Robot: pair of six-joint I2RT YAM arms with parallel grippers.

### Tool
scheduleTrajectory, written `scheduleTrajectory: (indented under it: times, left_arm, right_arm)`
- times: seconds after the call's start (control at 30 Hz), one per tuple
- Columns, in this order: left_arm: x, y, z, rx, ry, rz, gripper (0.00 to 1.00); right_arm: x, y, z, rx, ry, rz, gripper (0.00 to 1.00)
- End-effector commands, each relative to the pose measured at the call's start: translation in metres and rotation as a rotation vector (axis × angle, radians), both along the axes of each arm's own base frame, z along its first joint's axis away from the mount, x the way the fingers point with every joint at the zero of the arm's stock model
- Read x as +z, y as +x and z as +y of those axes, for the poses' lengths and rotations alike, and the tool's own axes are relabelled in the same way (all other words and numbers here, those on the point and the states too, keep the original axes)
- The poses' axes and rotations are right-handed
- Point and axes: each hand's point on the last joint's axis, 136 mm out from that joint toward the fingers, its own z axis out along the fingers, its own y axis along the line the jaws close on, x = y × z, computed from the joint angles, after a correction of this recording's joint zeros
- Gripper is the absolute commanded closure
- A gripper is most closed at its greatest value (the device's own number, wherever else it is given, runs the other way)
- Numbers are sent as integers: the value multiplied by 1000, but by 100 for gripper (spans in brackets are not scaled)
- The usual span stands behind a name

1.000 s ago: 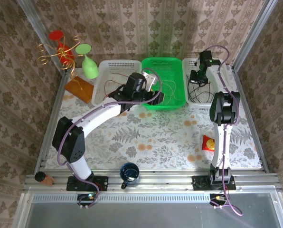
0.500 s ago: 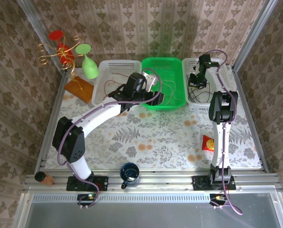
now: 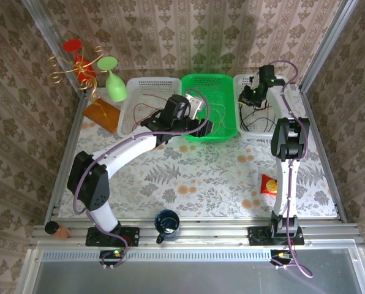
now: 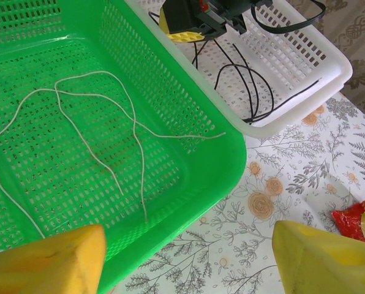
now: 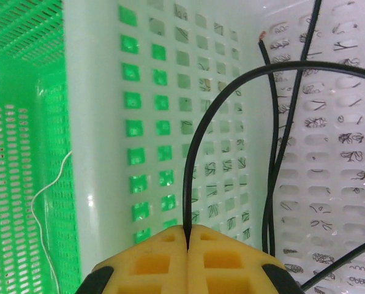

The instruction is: Untangle the cables

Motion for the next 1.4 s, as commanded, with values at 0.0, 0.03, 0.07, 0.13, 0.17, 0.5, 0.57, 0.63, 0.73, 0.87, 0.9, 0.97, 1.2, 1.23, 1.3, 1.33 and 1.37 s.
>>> scheduleTrajectory:
  times: [0.0, 0.03, 0.07, 0.13, 0.17, 0.5, 0.57, 0.63, 0.73, 0.87, 0.9, 0.97, 1.2, 1.23, 1.3, 1.33, 1.37]
  left_arm:
    - [13, -6, 3, 4, -22, -16, 27]
    - [14, -6, 2, 3, -24, -17, 27]
    - [12, -6, 2, 2, -22, -14, 27]
    - [13, -5, 2, 2, -23, -14, 27]
    - [13, -5, 1, 1, -23, -14, 27]
    - [11, -4, 1, 1, -15, -11, 27]
    - [12, -4, 0, 1, -16, -14, 27]
    - [13, -4, 0, -2, -14, -15, 27]
    - [14, -4, -1, -5, -11, -16, 27]
    - [15, -4, 1, -6, -7, -21, 27]
    - [14, -4, 1, -4, -6, -21, 27]
    - [15, -4, 2, -7, -5, -29, 26]
    - [18, -5, 21, 14, -6, -33, 16]
    - [17, -6, 28, 27, -3, -38, 6]
    - [16, -7, 46, 63, 9, -55, 0]
    - [15, -7, 56, 87, 13, -62, 0]
    - [15, -7, 67, 110, 9, -72, 0]
  right_arm:
    - [5, -3, -20, -70, 9, 0, 100]
    - [0, -4, -24, -78, 8, 10, 100]
    - [-6, -6, -27, -85, 11, 22, 100]
    - [-17, -9, -29, -86, 20, 53, 100]
    - [-20, -10, -30, -83, 19, 59, 100]
    - [11, -11, -33, -72, -15, -6, 61]
    - [28, -12, -34, -68, -28, -36, 49]
    - [51, -16, -35, -71, -49, -70, 41]
    - [82, -27, -43, -93, -101, -121, 33]
    - [113, -49, -51, -118, -168, -171, 15]
    - [119, -56, -52, -124, -180, -182, 12]
    - [131, -70, -53, -134, -195, -209, 8]
    - [149, -141, -48, -156, -222, -347, 0]
    - [147, -152, -48, -163, -232, -360, 0]
    - [139, -172, -50, -173, -260, -371, 0]
    - [139, -184, -53, -189, -276, -391, 0]
    - [134, -192, -55, -202, -289, -398, 0]
